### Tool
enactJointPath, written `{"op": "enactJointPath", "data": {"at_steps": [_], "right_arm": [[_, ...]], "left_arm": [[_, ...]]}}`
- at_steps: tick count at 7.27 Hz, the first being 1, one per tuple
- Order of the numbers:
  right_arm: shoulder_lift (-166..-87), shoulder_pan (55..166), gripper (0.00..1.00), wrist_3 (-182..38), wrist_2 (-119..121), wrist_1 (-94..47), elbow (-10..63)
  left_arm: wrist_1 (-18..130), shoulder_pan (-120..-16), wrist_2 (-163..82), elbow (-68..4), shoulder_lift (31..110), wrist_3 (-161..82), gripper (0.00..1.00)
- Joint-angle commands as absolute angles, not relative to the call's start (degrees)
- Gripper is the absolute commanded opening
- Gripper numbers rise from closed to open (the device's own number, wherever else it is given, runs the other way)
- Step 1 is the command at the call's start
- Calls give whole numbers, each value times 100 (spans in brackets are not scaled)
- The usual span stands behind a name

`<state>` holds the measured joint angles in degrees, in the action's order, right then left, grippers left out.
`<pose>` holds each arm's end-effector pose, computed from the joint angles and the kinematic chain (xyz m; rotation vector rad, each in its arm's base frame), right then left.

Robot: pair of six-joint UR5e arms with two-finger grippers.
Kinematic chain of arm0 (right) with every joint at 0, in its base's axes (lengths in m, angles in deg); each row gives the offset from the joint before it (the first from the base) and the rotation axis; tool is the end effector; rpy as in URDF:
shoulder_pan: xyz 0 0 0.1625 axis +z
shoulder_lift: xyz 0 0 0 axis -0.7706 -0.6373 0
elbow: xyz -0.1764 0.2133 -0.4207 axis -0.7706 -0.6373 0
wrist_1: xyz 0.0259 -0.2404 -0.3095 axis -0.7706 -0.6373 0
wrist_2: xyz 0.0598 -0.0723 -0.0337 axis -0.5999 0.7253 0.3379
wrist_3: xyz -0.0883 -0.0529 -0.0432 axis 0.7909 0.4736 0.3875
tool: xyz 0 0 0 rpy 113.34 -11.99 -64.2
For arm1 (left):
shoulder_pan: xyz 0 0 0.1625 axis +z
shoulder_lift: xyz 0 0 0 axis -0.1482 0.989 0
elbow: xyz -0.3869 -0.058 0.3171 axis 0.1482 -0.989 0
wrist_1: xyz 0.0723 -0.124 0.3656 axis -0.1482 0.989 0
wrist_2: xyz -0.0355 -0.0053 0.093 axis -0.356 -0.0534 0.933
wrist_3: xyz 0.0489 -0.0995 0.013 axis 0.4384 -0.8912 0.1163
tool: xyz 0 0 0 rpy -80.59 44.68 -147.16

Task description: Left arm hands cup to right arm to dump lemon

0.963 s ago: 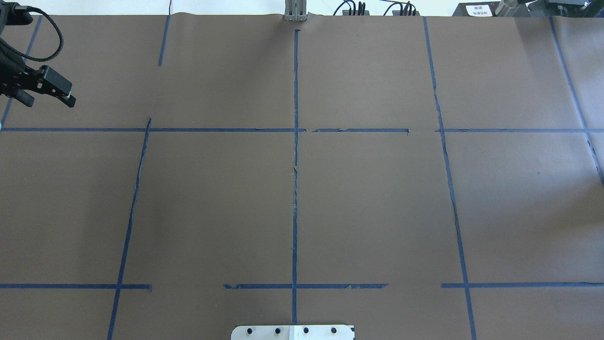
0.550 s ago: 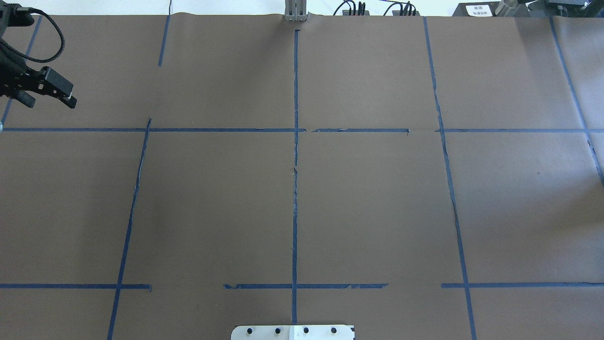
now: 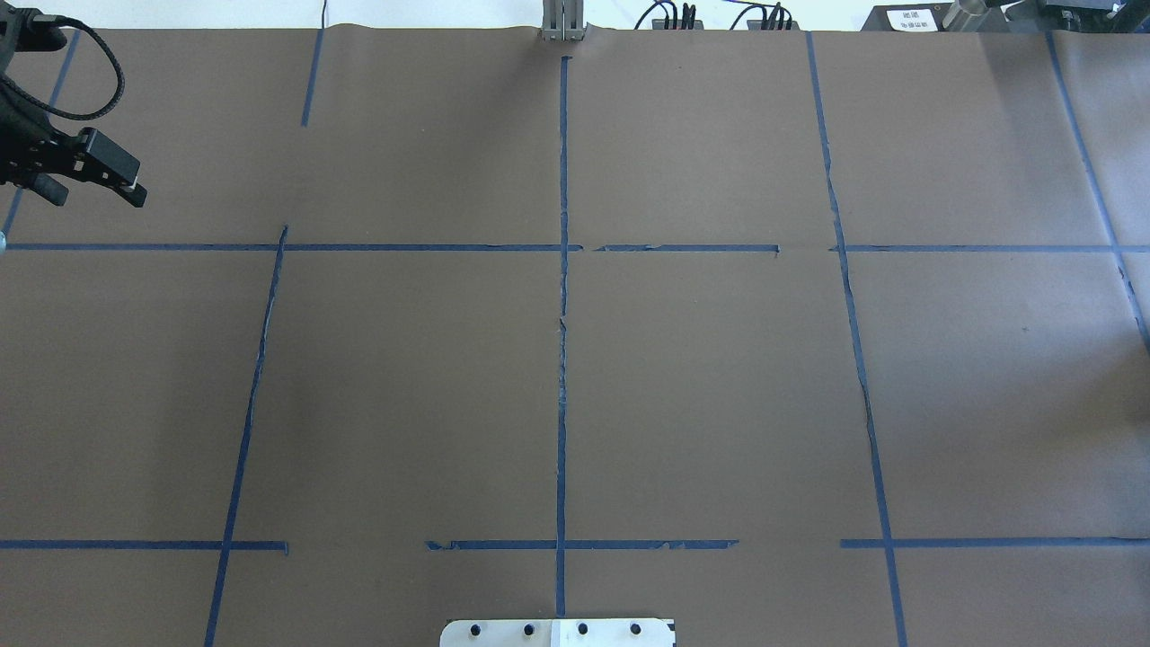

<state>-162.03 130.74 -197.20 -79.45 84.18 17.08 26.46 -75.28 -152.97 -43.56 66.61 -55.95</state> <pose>0.0549 -0.3136 0.6694 0.2913 -1.9564 1.4263 0.1798 -0.5596 0.5008 0.0320 0.8656 0.0456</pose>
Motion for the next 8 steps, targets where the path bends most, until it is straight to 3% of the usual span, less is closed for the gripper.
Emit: {"op": "enactJointPath", "data": {"at_steps": [1,4,6,8], "right_arm": [[-16187,13091,20,-18465,-8359,7548,2247],[-16099,12725,16,-16497,-8476,6114,2970],[-15871,12059,9,-14724,-8406,5682,2980],[-15564,11529,9,-12931,-8380,4893,2971]], "left_arm": [[2646,-7523,-15297,-4342,6662,-5603,100],[2646,-7523,-15297,-4342,6662,-5594,100],[2655,-7523,-15288,-4368,6645,-5594,100],[2655,-7523,-15279,-4368,6645,-5586,100]]}}
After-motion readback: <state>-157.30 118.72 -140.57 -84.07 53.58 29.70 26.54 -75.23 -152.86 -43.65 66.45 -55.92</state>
